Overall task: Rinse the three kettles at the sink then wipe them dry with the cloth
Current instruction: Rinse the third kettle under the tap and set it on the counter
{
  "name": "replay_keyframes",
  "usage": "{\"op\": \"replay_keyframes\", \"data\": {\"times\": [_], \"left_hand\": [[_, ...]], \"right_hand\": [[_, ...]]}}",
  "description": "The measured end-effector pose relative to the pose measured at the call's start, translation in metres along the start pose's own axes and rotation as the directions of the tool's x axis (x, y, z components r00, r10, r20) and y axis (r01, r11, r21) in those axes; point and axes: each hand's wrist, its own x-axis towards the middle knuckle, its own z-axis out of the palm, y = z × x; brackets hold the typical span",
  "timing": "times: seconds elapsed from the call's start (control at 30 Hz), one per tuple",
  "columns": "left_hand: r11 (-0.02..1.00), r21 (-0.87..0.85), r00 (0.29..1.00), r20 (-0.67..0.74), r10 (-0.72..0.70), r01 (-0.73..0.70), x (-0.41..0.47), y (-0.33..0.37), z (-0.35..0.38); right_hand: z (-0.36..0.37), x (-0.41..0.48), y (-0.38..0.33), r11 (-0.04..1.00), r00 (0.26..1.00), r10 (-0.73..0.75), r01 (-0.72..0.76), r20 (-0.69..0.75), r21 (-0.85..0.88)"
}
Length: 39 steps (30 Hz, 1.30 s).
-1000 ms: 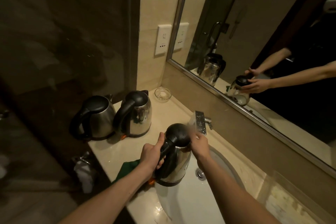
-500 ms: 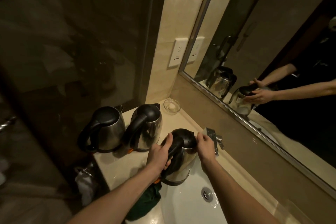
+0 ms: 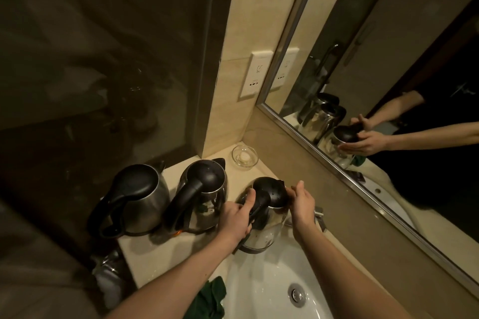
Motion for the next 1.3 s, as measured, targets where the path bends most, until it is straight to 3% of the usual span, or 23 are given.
{"op": "replay_keyframes", "data": {"times": [0.53, 1.03, 1.3], "left_hand": [[0.988, 0.132, 0.996, -0.038, 0.086, -0.081, 0.064, -0.014, 0.018], [0.98, 0.197, 0.994, -0.103, 0.041, -0.02, 0.081, -0.032, 0.024], [0.951, 0.309, 0.994, -0.105, 0.035, -0.001, 0.075, -0.021, 0.02]], "right_hand": [[0.009, 0.065, 0.002, 0.999, 0.999, 0.037, -0.037, 0.038, 0.02], [0.015, 0.077, 0.007, 0.999, 0.999, -0.007, 0.009, -0.039, 0.045], [0.017, 0.067, 0.007, 0.997, 1.0, -0.022, 0.022, 0.01, -0.068]]}}
